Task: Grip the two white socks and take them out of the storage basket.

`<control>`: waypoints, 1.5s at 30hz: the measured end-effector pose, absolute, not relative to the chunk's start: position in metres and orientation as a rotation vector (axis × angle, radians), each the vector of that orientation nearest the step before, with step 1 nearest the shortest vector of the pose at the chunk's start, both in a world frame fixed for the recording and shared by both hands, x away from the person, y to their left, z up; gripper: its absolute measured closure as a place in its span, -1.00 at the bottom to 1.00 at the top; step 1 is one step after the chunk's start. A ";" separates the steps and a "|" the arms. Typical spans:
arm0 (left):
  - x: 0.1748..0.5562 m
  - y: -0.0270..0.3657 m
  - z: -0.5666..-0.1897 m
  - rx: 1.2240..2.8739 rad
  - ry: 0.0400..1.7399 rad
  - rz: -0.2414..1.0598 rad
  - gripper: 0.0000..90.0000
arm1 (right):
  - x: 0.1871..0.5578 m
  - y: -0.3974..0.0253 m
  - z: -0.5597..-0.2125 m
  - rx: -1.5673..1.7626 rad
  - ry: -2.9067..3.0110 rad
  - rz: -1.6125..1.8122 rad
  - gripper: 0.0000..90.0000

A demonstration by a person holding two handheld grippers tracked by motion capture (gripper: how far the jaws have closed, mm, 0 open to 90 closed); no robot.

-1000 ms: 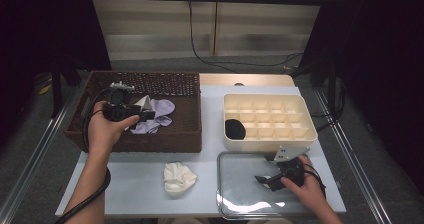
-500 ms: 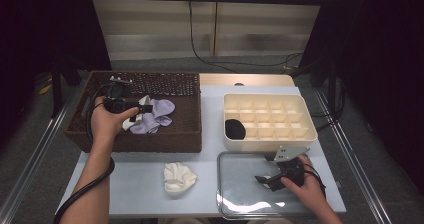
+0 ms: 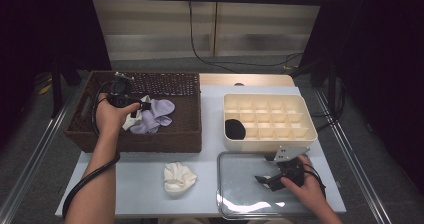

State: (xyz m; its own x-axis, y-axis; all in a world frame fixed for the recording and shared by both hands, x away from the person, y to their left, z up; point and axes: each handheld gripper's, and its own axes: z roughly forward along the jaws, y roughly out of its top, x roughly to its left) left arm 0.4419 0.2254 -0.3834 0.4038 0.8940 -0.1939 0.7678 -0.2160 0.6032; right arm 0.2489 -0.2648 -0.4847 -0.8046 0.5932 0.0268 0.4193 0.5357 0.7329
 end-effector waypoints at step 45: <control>0.468 0.245 -0.401 2.042 1.543 0.322 0.97 | 0.249 -0.265 -0.485 0.854 2.548 1.127 -0.65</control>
State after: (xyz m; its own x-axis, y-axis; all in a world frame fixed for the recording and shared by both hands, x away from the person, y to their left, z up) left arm 0.4683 0.2449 -0.4005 0.3105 0.9407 -0.1363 0.8076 -0.1855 0.5599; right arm 0.2488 -0.2648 -0.4848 -0.8047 0.5930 0.0270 0.4189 0.5351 0.7336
